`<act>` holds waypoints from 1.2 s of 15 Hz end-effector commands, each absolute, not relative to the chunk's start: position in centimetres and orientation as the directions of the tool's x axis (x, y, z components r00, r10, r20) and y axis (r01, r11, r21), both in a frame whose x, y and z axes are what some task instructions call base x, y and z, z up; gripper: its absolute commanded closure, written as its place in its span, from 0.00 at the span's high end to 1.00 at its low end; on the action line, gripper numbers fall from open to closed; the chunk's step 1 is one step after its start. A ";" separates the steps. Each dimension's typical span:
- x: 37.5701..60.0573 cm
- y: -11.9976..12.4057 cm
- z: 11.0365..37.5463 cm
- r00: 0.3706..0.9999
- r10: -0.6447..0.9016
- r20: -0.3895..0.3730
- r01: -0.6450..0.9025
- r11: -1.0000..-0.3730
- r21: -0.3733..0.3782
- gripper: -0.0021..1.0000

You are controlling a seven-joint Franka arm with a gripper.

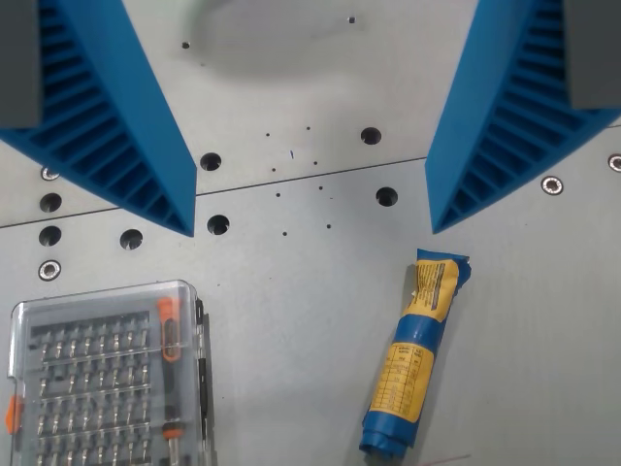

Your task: Move above the blue bag

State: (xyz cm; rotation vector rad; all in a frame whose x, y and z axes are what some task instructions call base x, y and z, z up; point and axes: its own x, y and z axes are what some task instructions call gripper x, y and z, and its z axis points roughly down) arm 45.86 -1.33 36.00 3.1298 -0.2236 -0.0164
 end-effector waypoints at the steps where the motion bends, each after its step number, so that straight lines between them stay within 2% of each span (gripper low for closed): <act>1: 45.8 -1.3 36.2 0.990 -0.142 -0.005 -0.142 -0.990 0.004 1.00; 10: 45.9 -1.2 35.8 0.985 -0.173 0.000 -0.173 -0.985 0.003 1.00; 18: 46.0 -0.4 33.5 0.966 -0.255 0.041 -0.255 -0.967 -0.002 1.00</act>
